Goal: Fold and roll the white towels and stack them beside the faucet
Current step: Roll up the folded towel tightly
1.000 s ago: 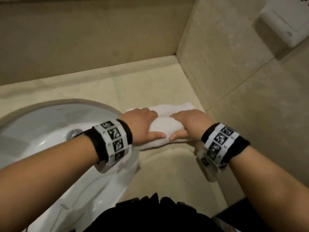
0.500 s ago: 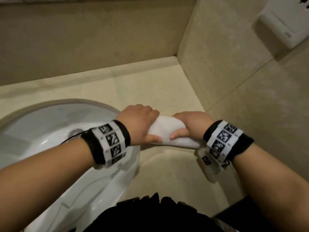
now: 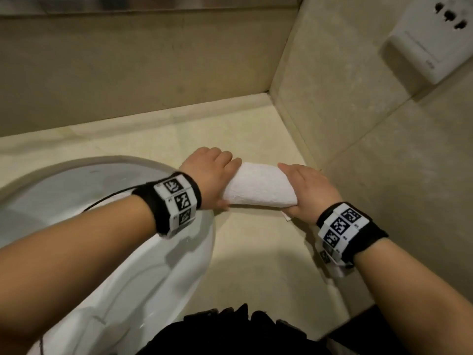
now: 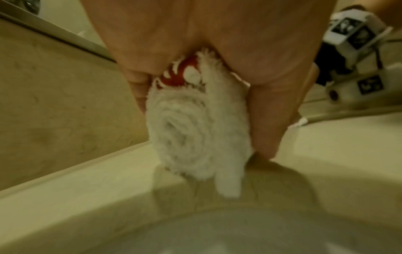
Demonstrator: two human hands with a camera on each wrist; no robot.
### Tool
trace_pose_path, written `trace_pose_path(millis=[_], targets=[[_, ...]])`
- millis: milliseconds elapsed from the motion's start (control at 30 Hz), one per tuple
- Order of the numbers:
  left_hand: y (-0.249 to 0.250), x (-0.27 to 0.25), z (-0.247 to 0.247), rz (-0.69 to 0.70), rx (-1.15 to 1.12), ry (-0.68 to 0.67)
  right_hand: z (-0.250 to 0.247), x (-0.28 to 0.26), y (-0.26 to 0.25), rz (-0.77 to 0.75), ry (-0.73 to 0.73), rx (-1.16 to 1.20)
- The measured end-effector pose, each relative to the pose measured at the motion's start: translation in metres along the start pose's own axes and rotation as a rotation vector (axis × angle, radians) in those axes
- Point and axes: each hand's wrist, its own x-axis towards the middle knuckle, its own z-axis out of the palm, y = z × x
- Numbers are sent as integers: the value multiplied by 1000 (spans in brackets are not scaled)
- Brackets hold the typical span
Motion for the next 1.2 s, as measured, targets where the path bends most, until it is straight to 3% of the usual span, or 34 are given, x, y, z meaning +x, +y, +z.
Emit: trace_pose_path(millis=[133,300,533,667,867,1033,1200], targets=[[5,-8,-1,-115,-3,-62,-1,15,3,88,-99,93],[26,-24,-20,-197,-18,-134,4,-3,3,121,-60,142],[34,-124,-42,-455,-70,-87,-19,-3,-60,-130,-21,138],[20,-201,-59,-622,-31,-27,-45,0,-130,-351,37,134],[-23,-312,-76,-770,66,24,-67,-1,-248,-525,79,127],[-98,-402,-77,-852,102,42,-75,21,-370,-607,116,142],[-192,-487,-47,-934,52,22,-62,56,-509,-604,107,119]])
